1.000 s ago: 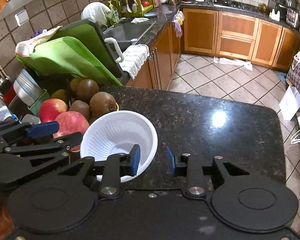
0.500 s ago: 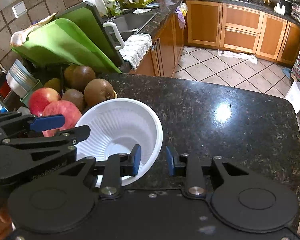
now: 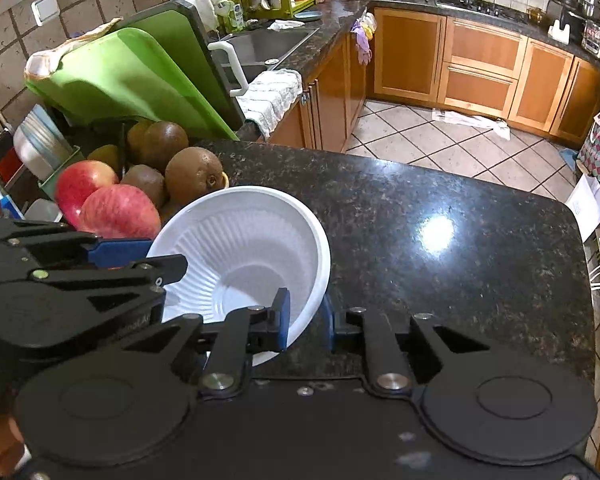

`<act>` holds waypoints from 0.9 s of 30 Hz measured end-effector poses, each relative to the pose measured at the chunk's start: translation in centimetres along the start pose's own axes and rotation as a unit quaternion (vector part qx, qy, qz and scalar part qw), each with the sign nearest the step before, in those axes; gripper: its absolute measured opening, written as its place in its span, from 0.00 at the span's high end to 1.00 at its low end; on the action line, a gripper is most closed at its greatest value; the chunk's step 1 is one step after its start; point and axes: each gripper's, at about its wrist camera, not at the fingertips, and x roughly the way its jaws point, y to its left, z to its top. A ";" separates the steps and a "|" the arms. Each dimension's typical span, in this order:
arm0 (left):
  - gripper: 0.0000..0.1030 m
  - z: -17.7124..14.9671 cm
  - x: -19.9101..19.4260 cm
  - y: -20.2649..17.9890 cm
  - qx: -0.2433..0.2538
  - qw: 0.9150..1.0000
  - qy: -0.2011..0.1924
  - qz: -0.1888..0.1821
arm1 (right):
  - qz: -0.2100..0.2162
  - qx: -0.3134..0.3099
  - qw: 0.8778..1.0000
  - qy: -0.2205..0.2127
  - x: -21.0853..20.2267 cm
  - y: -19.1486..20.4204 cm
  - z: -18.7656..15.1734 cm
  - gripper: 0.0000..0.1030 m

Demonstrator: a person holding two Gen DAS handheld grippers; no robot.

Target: Organize plates and bowls

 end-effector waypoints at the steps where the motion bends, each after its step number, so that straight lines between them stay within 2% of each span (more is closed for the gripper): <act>1: 0.70 -0.1 -0.2 0.0 0.001 1.000 -0.001 -0.002 | -0.001 -0.002 1.000 -0.001 -0.4 0.0 -0.2 0.82; 10: 0.70 -0.8 -4.0 -1.2 0.016 1.000 -0.021 -0.015 | -0.009 -0.009 1.000 -0.006 -4.5 0.2 -1.7 0.82; 17: 0.70 -2.4 -7.9 -1.7 0.015 0.999 -0.032 -0.035 | -0.008 0.005 1.000 -0.022 -9.6 0.3 -3.9 0.82; 27: 0.70 -6.6 -14.2 -2.9 0.039 0.996 -0.062 -0.054 | -0.011 -0.002 0.997 -0.077 -19.8 2.1 -10.4 0.82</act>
